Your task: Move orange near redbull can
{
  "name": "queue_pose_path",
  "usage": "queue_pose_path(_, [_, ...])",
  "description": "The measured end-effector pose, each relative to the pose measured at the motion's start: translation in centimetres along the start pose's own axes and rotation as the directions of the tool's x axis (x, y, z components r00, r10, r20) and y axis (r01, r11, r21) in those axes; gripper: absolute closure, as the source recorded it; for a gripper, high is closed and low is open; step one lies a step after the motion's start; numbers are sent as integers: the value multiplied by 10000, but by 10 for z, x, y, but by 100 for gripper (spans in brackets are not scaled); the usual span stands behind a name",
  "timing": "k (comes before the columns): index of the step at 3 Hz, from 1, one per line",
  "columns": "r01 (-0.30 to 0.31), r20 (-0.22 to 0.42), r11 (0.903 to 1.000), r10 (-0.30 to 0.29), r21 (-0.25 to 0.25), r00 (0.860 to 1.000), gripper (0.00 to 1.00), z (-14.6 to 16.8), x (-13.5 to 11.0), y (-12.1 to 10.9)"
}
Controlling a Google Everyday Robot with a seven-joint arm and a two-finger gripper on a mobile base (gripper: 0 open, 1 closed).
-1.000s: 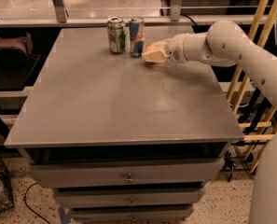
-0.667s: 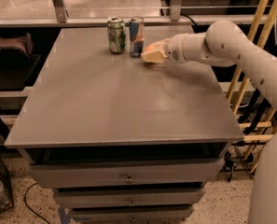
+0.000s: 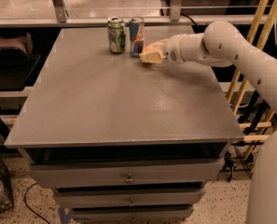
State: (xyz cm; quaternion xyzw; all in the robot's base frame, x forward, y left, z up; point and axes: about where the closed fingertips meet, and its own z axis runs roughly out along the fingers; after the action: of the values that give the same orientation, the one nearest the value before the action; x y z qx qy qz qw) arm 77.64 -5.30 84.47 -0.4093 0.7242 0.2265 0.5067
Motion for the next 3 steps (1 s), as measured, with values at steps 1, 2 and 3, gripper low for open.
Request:
queue_pose_path(1, [-2,-2,10000,2,-48,10000,12,3,0,2])
queue_pose_path(2, [-4,-2,10000,4,-92,10000,0,5,0,4])
queue_pose_path(3, [-80,288,9999,83,-105,9996,0,2,-4,4])
